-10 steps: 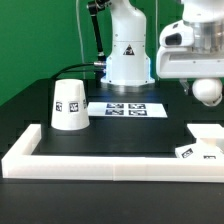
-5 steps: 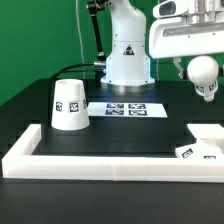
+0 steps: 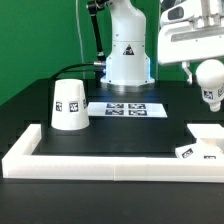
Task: Assemble lamp
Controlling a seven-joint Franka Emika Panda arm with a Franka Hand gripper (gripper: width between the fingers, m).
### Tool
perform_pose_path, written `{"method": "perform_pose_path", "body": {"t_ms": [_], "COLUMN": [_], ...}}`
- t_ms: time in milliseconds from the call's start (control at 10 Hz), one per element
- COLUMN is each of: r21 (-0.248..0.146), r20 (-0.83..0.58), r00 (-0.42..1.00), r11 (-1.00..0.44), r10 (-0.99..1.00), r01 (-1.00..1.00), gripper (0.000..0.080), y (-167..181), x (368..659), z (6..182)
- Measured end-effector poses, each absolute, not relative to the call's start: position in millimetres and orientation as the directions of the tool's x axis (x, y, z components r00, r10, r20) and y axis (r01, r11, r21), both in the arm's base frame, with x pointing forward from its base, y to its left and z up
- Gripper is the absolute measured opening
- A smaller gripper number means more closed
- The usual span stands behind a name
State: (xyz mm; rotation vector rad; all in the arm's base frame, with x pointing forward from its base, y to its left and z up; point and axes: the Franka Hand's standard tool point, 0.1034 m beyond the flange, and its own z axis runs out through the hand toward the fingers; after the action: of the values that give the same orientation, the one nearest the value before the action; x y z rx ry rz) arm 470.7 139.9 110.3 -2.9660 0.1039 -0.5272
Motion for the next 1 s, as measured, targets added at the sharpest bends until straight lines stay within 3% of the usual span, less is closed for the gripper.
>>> {"method": "perform_pose_path", "body": {"t_ms": [400,900,1000], "r21": [-0.042,-0.034,0.003], "r20": [0.406,0.415,0.425], "r00": [0.91,0.905,0.89], "r11": [-0.993,-0.992,-0.983], "r10": [0.086,0.099,0.167], "r01": [0.112,0.125,0.183], "gripper": [0.0577,0.0577,0.0577], "y": [102,100,91], "x": [506,512,521], "z": [128.4,130.0,133.8]}}
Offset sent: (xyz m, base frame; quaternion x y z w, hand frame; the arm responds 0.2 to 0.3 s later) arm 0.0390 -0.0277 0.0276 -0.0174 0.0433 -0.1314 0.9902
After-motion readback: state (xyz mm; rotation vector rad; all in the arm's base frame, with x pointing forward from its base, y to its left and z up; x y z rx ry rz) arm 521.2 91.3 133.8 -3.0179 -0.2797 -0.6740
